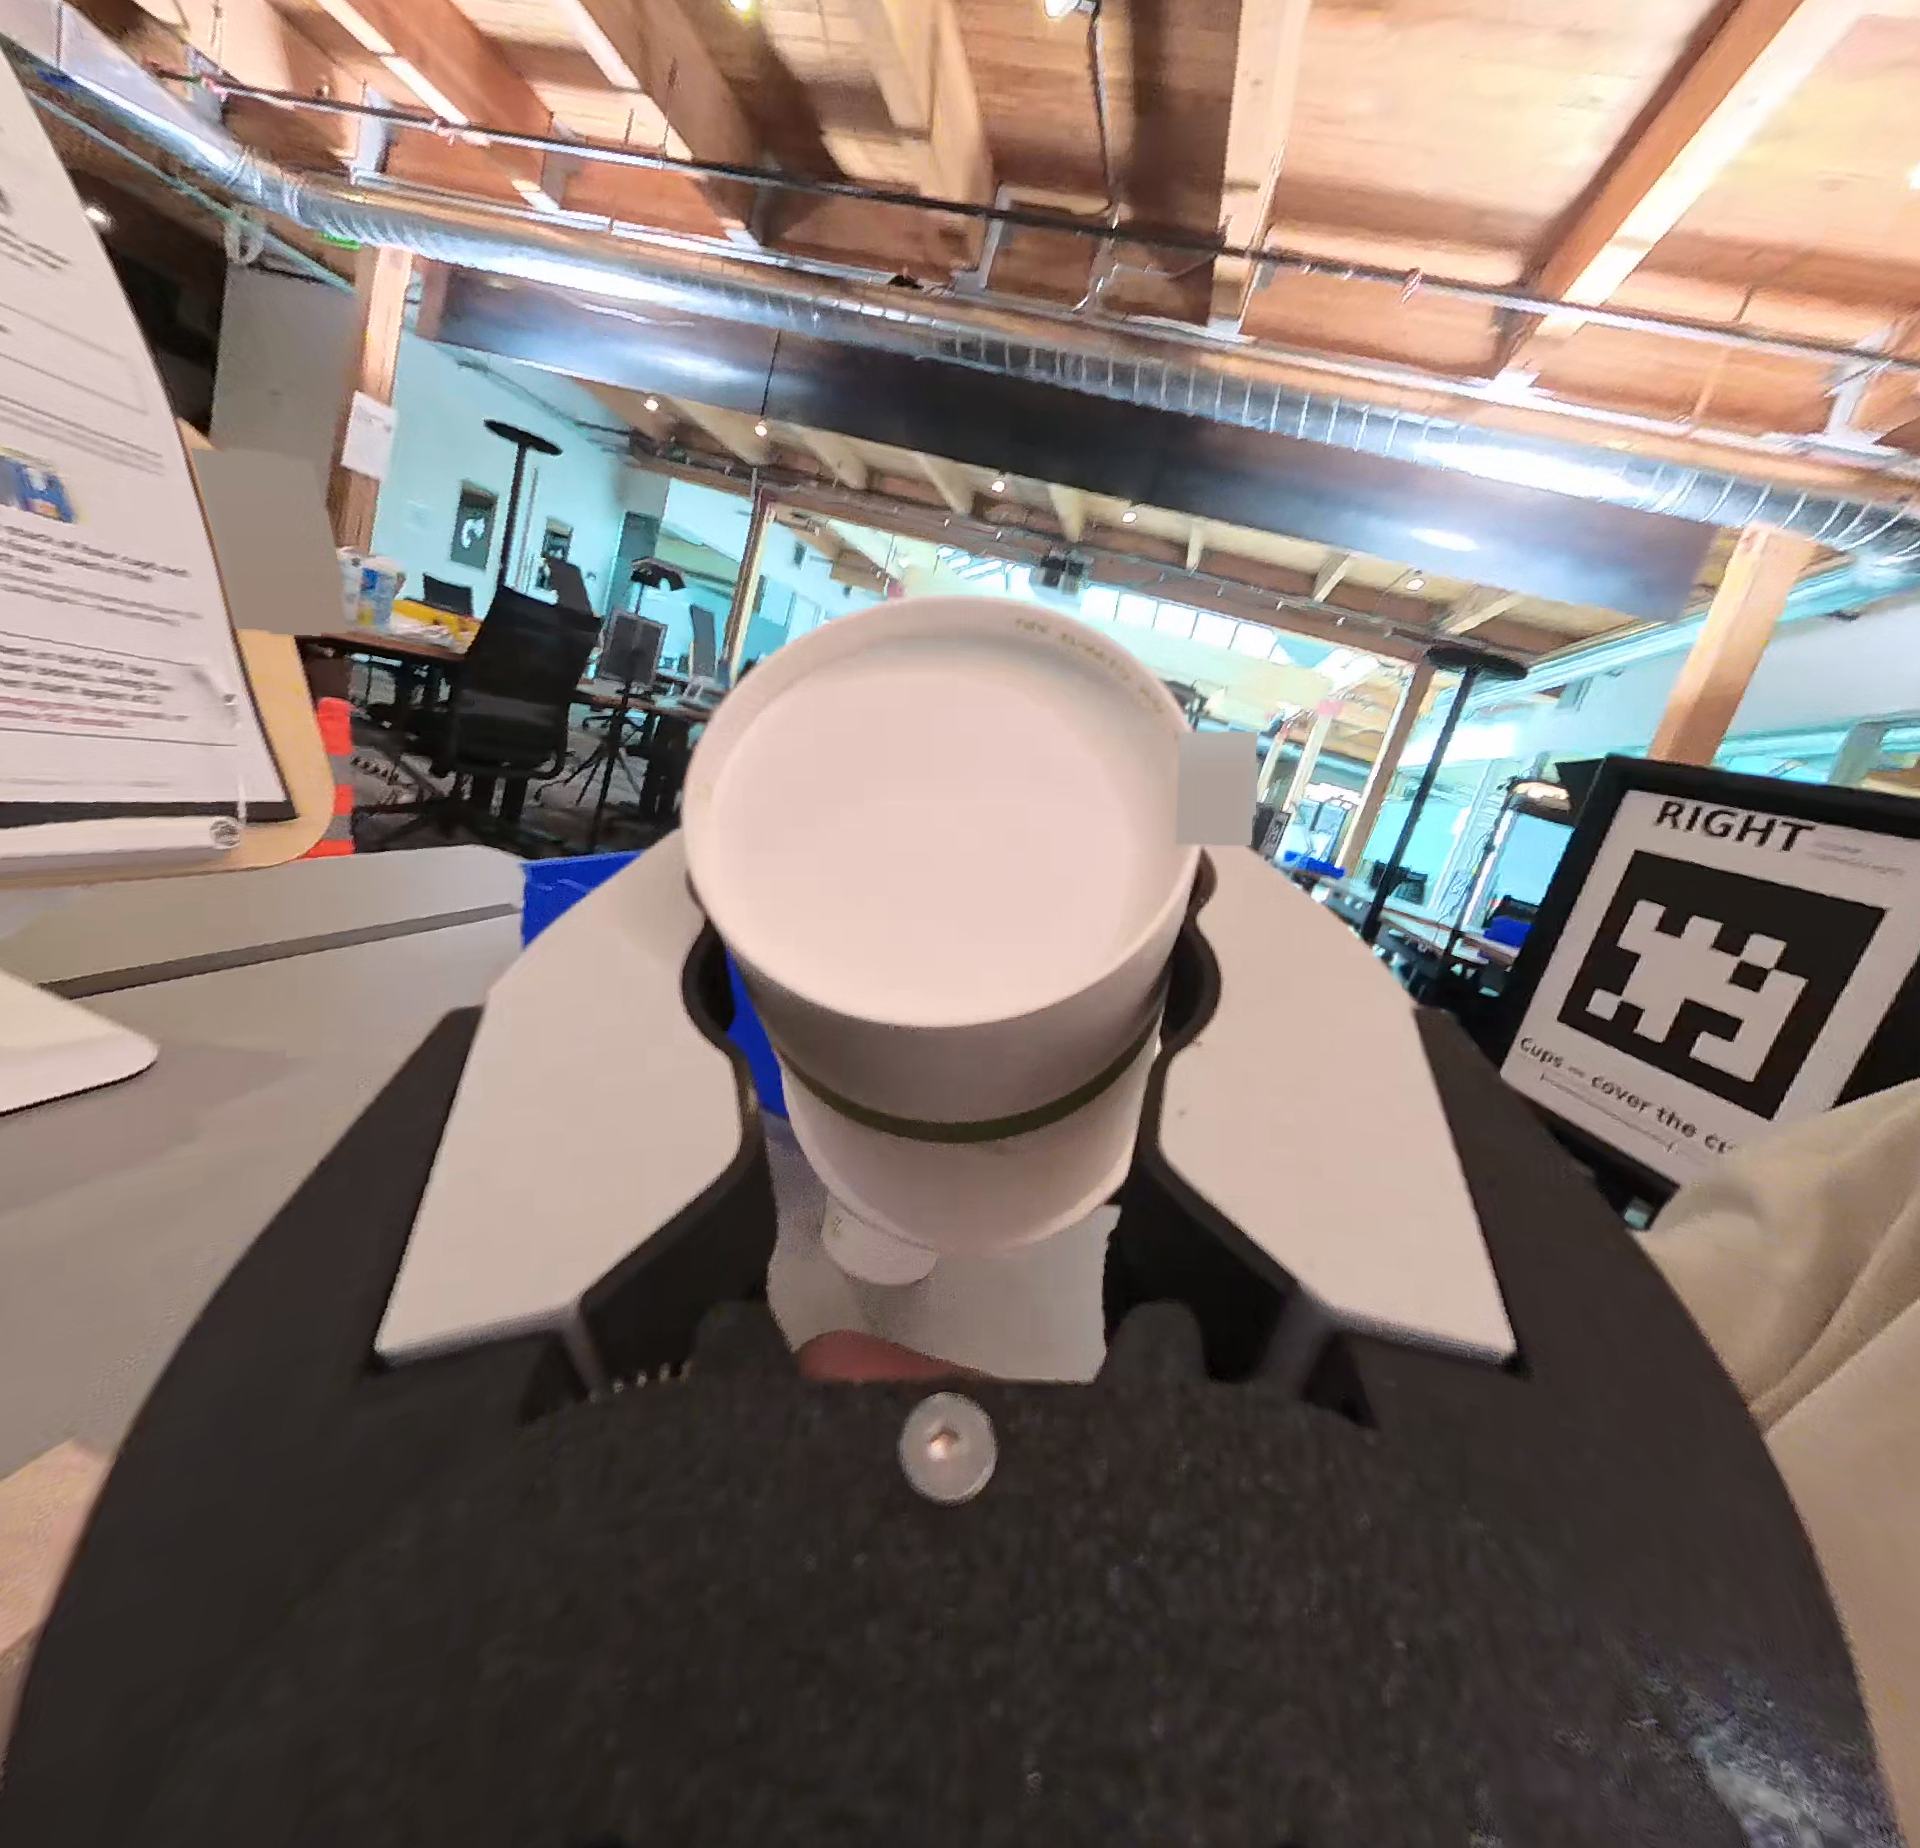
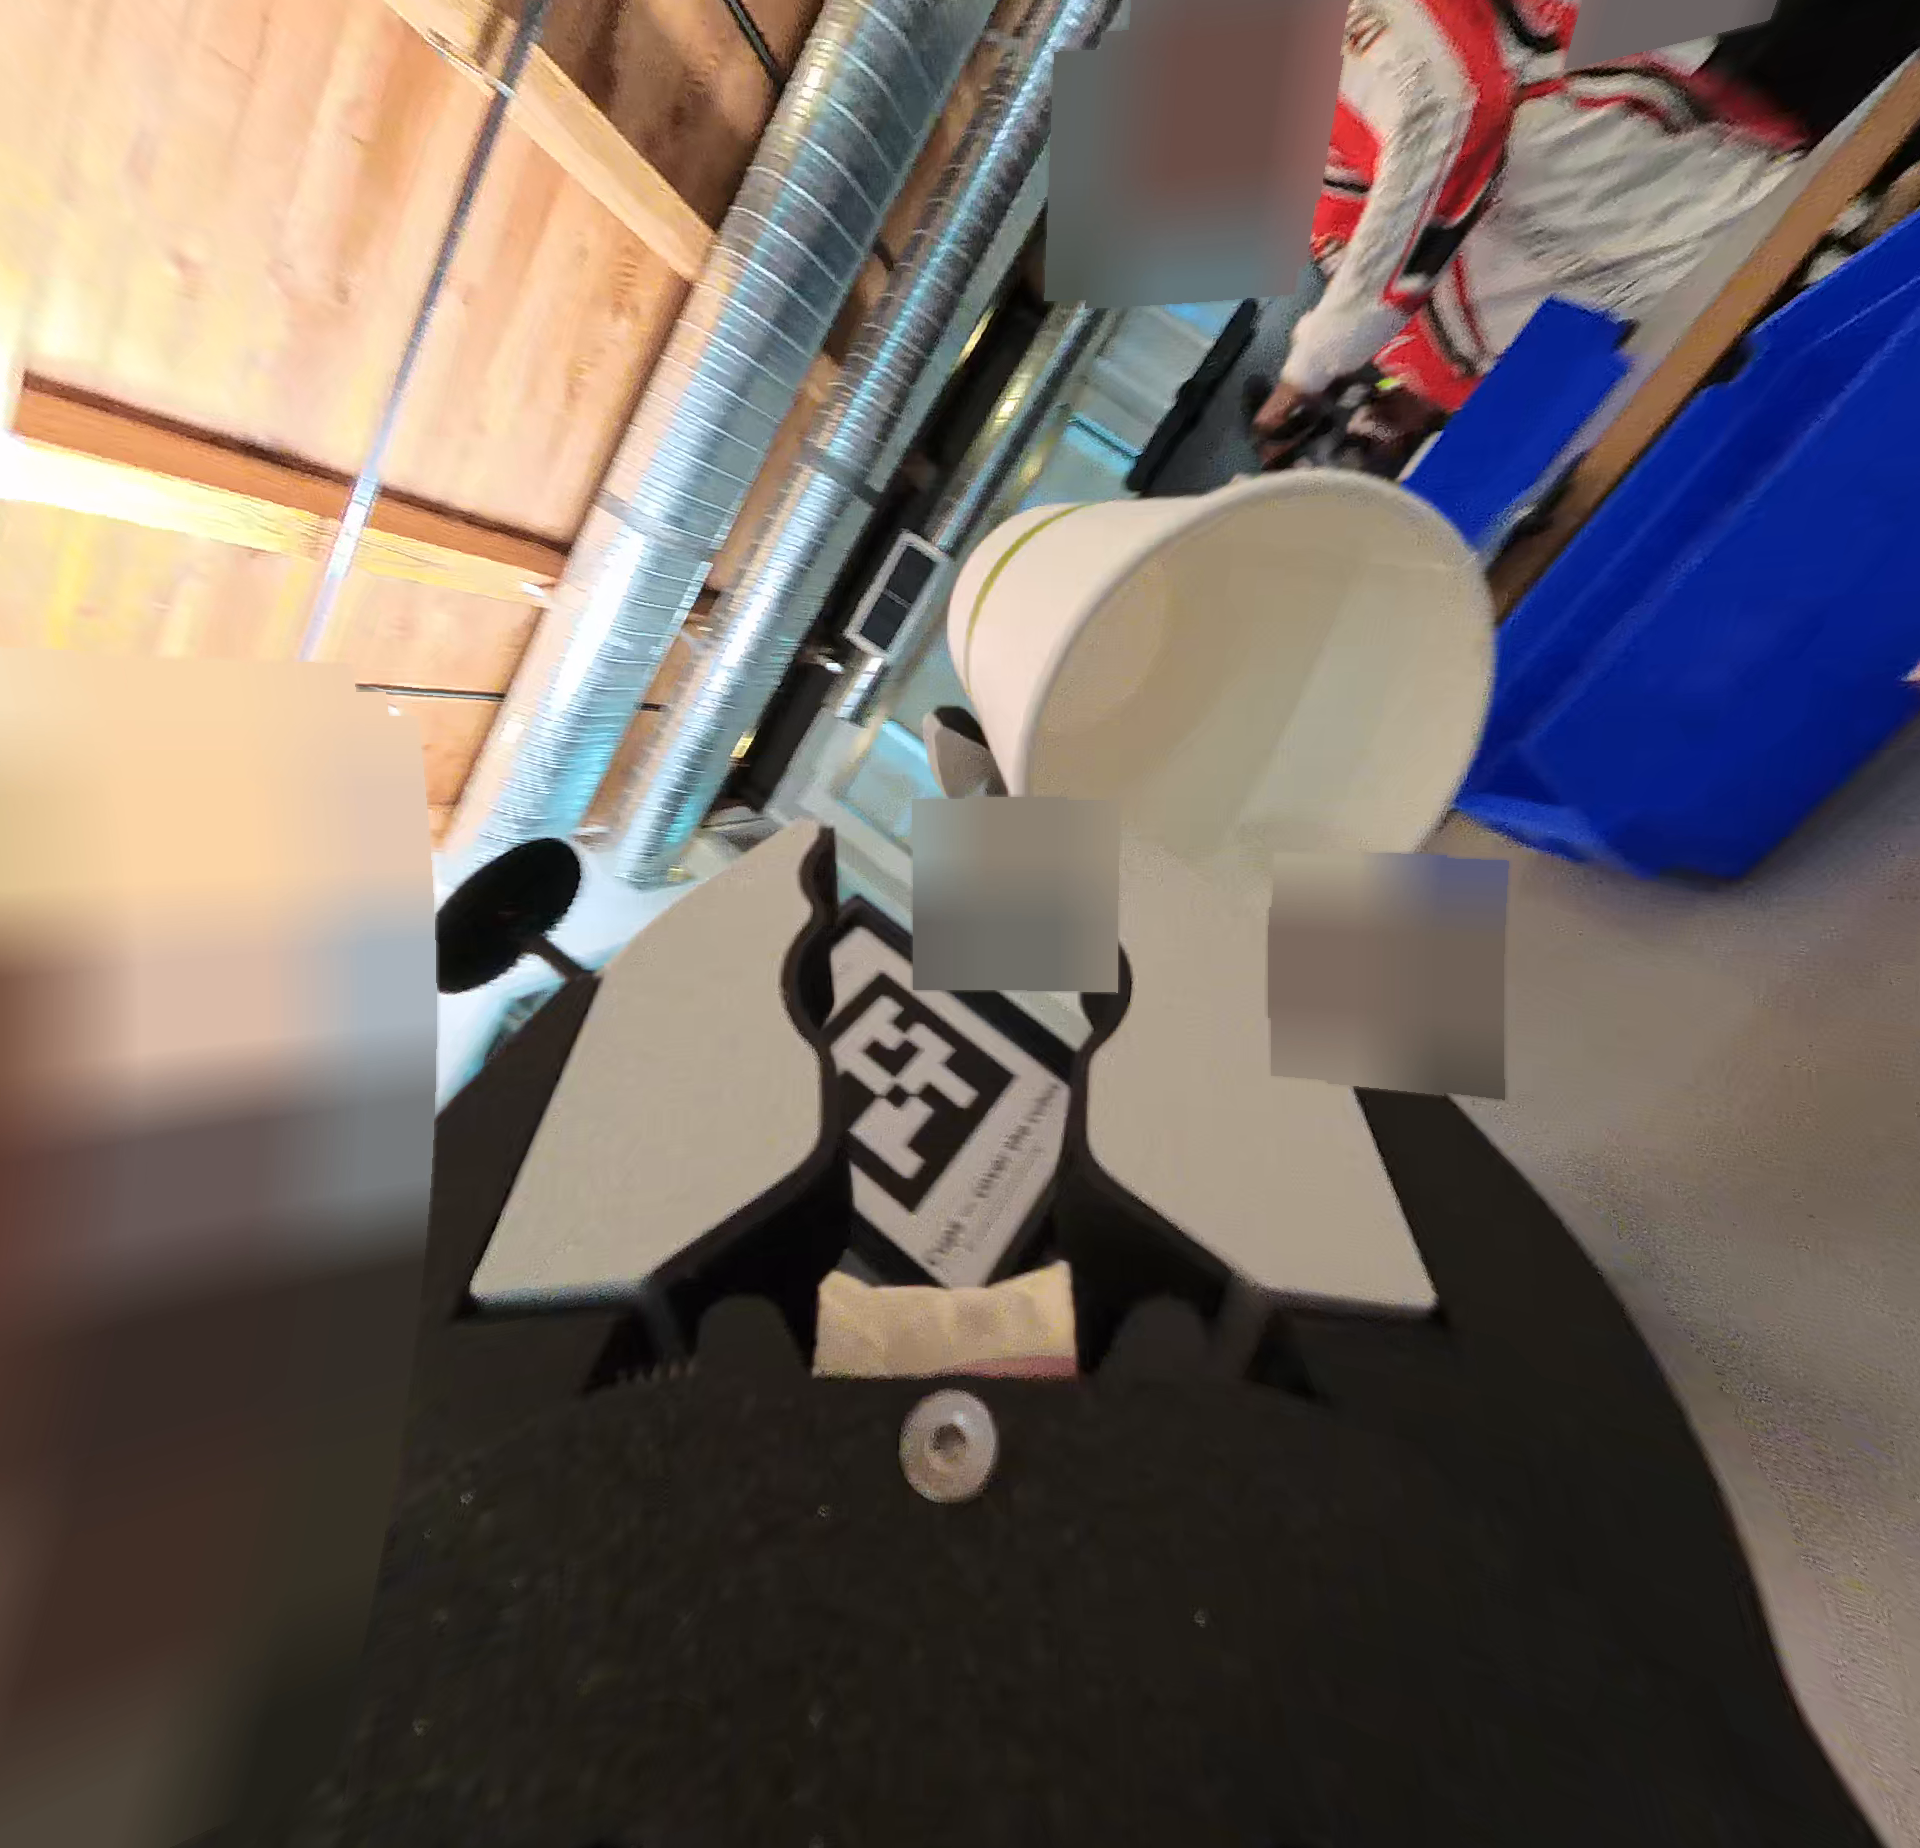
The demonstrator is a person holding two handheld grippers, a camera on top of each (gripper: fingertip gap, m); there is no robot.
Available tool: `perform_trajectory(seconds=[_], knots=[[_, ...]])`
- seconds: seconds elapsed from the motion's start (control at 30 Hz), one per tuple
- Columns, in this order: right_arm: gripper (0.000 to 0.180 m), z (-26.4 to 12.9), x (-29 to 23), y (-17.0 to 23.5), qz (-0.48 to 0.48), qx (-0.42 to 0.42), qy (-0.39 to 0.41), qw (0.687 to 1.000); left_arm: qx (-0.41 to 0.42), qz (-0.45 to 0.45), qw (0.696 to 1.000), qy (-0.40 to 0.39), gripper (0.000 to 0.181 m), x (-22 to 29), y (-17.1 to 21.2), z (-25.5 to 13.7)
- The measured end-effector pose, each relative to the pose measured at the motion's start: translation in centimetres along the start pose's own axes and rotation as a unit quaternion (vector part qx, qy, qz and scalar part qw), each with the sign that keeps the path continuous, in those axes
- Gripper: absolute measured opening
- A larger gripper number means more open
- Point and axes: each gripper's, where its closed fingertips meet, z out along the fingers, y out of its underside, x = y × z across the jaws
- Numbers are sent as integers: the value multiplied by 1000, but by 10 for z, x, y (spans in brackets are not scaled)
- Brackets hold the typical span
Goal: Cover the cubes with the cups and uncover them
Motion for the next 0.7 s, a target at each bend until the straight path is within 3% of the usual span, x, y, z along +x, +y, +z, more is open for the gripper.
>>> perform_trajectory(seconds=[0.17, 0.23, 0.37, 0.47, 0.57, 0.7], knots=[[31, 20, 2, -1, 36, 14, -56, 998, 2, 6, 1000, 18, 82, 13, 8, 8], [10, 19, 5, -3, 25, 29, -60, 997, -10, 6, 999, 31, 82, 19, 14, 10], [3, 12, 6, -3, -1, 28, -56, 998, -40, -24, 999, 24, 84, 16, 27, 7], [3, -4, 6, -10, -59, 30, -10, 998, -54, -37, 998, 17, 87, 14, 31, -6], [3, -27, 3, -20, -125, 32, 30, 991, -105, -12, 993, -44, 87, -3, 47, -24], [3, -60, 0, -35, -224, 5, 113, 968, -214, 59, 955, -197, 81, -41, 81, -55]])
